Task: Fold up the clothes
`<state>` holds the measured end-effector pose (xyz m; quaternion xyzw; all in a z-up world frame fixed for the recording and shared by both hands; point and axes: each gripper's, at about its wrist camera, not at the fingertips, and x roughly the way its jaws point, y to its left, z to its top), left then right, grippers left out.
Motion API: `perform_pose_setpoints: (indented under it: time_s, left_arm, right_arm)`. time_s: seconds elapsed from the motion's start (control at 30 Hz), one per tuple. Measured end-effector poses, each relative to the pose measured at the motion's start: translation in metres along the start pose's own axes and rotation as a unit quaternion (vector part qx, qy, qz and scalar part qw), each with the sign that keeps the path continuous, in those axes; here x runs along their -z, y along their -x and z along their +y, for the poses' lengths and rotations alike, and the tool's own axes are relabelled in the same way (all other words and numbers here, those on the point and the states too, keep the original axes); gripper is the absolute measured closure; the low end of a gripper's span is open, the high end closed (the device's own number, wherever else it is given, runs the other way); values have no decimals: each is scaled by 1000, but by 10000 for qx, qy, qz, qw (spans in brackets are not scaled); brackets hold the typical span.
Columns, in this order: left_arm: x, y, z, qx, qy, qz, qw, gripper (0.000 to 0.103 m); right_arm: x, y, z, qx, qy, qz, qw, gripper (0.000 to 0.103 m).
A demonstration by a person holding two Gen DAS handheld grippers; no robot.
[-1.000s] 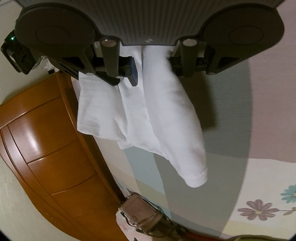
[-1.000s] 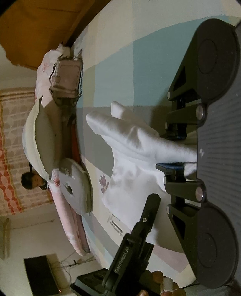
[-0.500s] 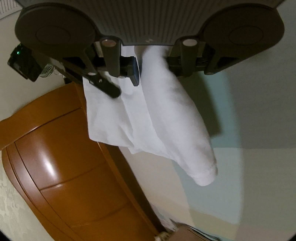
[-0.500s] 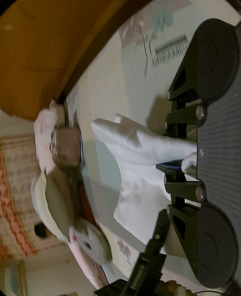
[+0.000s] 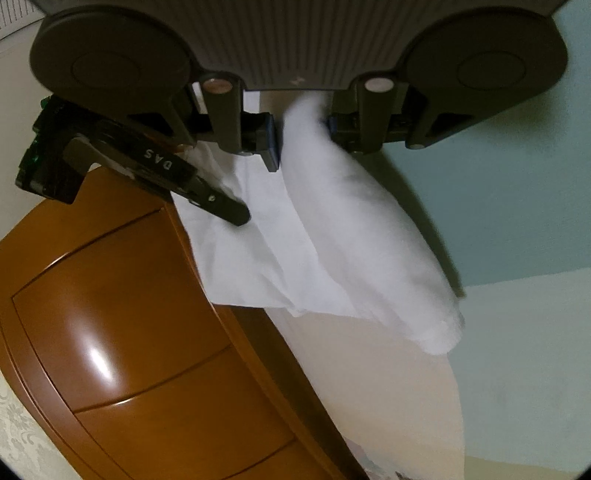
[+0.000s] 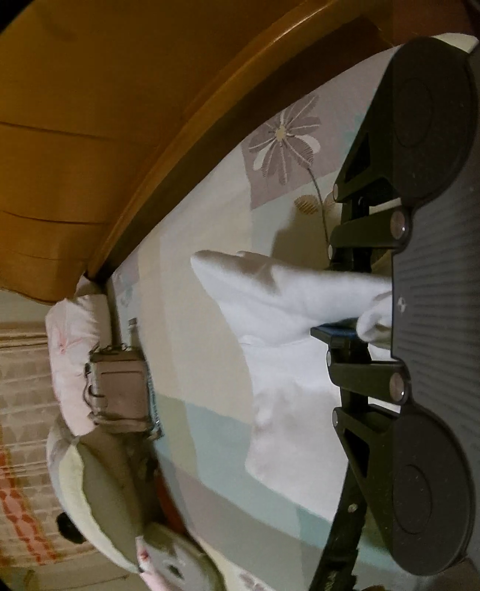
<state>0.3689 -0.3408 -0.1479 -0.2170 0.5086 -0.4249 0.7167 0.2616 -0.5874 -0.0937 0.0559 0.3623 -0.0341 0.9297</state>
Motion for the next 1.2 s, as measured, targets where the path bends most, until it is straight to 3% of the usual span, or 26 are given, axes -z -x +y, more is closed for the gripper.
perform_pose_setpoints:
  time_s: [0.13, 0.3, 0.37, 0.47, 0.53, 0.63, 0.8, 0.97, 1.1, 1.13, 1.2]
  left_arm:
    - [5, 13, 10, -178, -158, 95, 9997, 73]
    - [2, 26, -4, -340, -788, -18, 9963, 58]
    - [1, 27, -12, -377, -1085, -88, 9933, 49]
    - [0, 28, -24, -430, -1527, -193, 9871, 45]
    - [-1, 29, -32, -465, -1821, -263, 9818, 45]
    - [4, 18, -31, -699, -2111, -172, 9748, 43]
    - [15, 26, -41, -1029, -2536, -113, 9618, 43]
    - [13, 58, -41, -1310, -2471, -209, 9599, 38]
    - [29, 83, -28, -1523, -2426, -171, 9579, 35]
    - [33, 89, -24, -1592, -2418, -169, 9570, 33]
    - [41, 100, -16, -1811, -2441, -208, 9525, 30]
  right_arm:
    - [6, -3, -11, 62, -287, 21, 9996, 61]
    - [5, 33, -18, 899, -209, -377, 9950, 57]
    - [5, 53, -13, 658, -174, -626, 9957, 57]
    - [15, 62, 2, -69, -116, -602, 9981, 57]
    - [26, 49, 6, -43, -25, -393, 9992, 58]
    - [44, 24, -3, 376, 34, -122, 9992, 61]
    - [30, 36, 1, 258, 8, -273, 9993, 59]
    - [-1, 25, 12, 144, 98, -516, 9985, 48]
    - [-6, -31, 11, 221, 10, 2, 9998, 43]
    - [-3, -39, 11, 261, 41, -3, 9997, 37]
    - [-6, -36, 16, 378, 17, 2, 9993, 37]
